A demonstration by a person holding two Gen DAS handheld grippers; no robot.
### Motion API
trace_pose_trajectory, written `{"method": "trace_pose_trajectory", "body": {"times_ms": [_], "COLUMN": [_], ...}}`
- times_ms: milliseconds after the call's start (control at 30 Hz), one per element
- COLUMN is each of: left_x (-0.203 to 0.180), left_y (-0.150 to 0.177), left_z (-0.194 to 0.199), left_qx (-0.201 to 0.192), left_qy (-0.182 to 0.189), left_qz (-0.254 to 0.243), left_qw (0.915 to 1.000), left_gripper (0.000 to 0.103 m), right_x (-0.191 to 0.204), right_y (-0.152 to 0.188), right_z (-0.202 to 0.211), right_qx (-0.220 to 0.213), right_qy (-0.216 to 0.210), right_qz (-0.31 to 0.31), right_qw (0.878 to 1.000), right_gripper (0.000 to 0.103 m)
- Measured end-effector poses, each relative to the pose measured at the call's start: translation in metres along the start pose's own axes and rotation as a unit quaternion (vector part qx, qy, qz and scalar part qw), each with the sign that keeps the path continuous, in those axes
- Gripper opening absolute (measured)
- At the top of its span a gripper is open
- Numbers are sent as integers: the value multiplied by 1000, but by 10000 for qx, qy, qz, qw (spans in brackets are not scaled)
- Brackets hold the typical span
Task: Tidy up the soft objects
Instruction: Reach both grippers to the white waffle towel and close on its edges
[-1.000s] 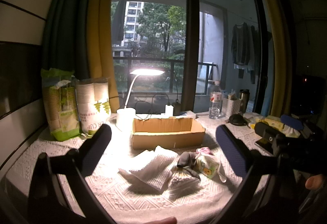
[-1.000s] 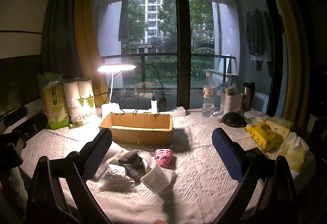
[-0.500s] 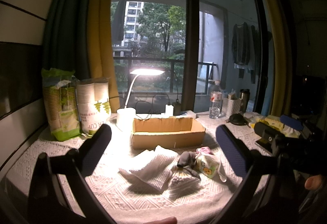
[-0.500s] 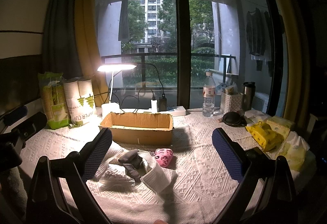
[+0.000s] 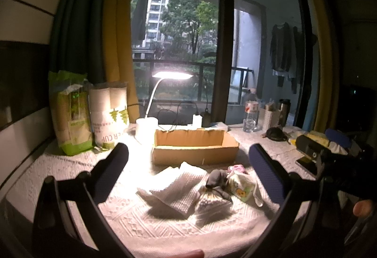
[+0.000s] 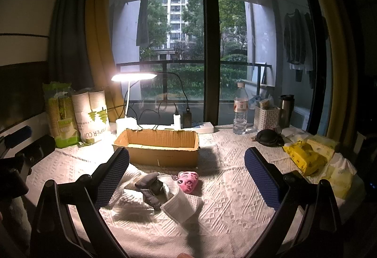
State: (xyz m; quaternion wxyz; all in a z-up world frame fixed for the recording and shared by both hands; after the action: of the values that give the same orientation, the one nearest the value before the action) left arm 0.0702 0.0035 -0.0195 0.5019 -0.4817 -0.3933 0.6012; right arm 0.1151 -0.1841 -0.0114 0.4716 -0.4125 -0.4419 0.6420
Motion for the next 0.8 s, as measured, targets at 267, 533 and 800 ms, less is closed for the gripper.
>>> {"method": "trace_pose_trajectory", "body": {"times_ms": [267, 533, 800], "left_x": [12, 21, 35], "left_y": [7, 25, 55], "left_z": [-15, -46, -88], "left_qx": [198, 560, 1115], "left_qy": [-109, -215, -389], "left_qz": [62, 56, 138], "left_qw": [9997, 9982, 9929], "left_gripper": [103, 103, 103], "right_x": [3, -2, -9], "right_y": [-1, 14, 42], "right_z": [-19, -52, -91], "right_qx": [118, 418, 821], "right_qy": [27, 39, -38], "right_qz": [150, 126, 16], "right_qw": [9998, 9990, 9966], "right_gripper": [100, 100, 100]}}
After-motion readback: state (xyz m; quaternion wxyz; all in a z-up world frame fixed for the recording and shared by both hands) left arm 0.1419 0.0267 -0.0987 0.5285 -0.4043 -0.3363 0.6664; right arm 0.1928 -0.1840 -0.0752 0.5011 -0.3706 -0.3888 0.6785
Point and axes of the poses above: each gripper's, at about its wrist camera, not at the fingertips, and z roughly against the way its jaws point, x to its left, y to its underside, the point moved 7 cm from there along -z, roughly the way its jaws point, and after that the axes turned 5 degrees about z, right-handed, at the moved point
